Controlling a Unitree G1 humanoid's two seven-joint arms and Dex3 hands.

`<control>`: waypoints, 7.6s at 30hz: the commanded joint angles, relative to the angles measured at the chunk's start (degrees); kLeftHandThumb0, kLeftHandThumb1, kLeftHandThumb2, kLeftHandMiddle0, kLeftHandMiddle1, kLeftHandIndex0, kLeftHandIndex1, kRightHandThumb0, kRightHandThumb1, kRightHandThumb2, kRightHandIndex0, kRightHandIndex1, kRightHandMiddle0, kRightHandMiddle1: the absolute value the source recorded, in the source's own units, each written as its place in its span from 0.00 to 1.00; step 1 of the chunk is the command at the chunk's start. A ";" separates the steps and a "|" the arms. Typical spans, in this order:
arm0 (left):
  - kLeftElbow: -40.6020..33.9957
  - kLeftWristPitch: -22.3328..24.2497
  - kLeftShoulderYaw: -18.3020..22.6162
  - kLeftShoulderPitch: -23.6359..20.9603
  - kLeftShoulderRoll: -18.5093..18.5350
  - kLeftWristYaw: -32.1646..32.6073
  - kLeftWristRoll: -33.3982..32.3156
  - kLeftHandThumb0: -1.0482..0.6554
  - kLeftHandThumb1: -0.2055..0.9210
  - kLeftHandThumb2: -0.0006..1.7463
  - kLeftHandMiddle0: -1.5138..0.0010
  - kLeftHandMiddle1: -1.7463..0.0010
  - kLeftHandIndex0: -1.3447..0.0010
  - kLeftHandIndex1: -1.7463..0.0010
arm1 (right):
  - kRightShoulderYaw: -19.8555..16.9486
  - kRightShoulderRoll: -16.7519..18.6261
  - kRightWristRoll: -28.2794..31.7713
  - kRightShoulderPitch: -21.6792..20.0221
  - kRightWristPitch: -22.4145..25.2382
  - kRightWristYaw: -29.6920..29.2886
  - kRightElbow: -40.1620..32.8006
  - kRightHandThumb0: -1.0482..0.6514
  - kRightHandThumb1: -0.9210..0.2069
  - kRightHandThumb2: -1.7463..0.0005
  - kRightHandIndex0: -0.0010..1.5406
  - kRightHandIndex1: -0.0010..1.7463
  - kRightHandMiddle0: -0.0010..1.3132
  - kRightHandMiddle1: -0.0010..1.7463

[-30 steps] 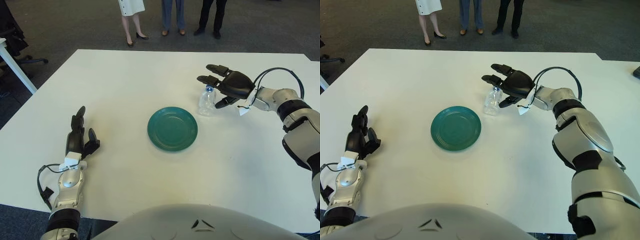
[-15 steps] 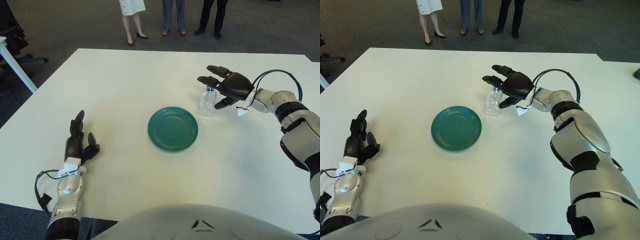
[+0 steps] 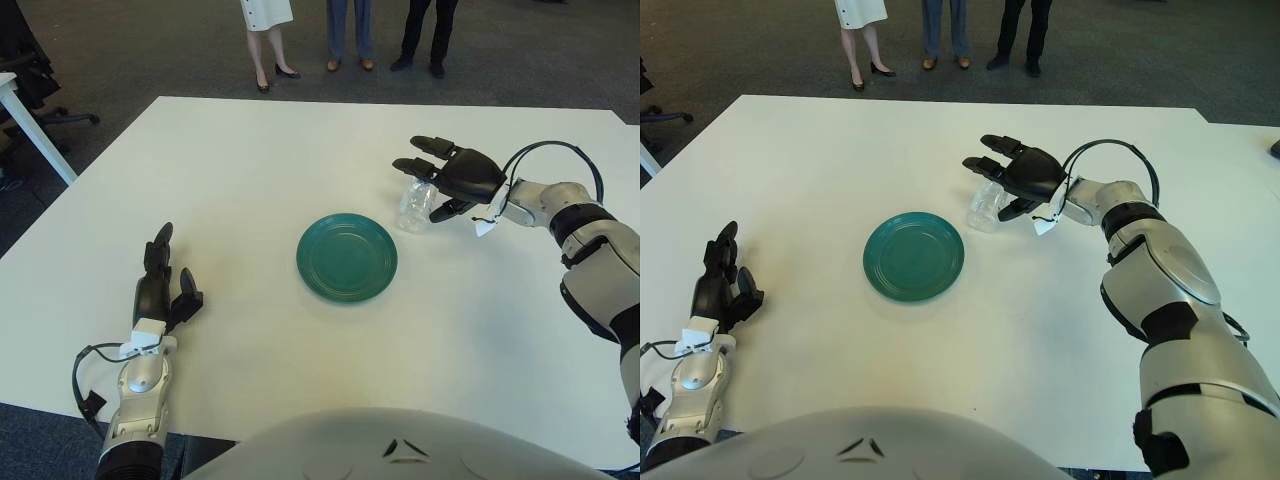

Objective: Put the bottle into the plate.

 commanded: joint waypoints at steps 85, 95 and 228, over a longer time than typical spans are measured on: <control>-5.30 -20.79 0.59 30.52 -6.73 -7.69 -6.02 0.03 1.00 0.57 0.87 0.99 1.00 0.71 | 7.00 -1.82 -4.31 4.56 -6.09 -2.68 -1.97 0.00 0.00 0.72 0.10 0.01 0.00 0.17; -4.90 -24.28 -0.74 34.38 -6.70 -11.73 -8.90 0.01 1.00 0.56 0.85 0.99 1.00 0.68 | 5.96 -1.15 -1.46 6.89 -9.21 2.79 -1.82 0.00 0.00 0.71 0.10 0.00 0.00 0.16; -7.60 -25.47 -5.70 35.59 -10.14 -15.78 -12.63 0.00 1.00 0.51 0.81 1.00 1.00 0.59 | -9.07 -7.09 18.47 13.63 -15.95 40.25 -4.10 0.01 0.00 0.77 0.24 0.01 0.00 0.36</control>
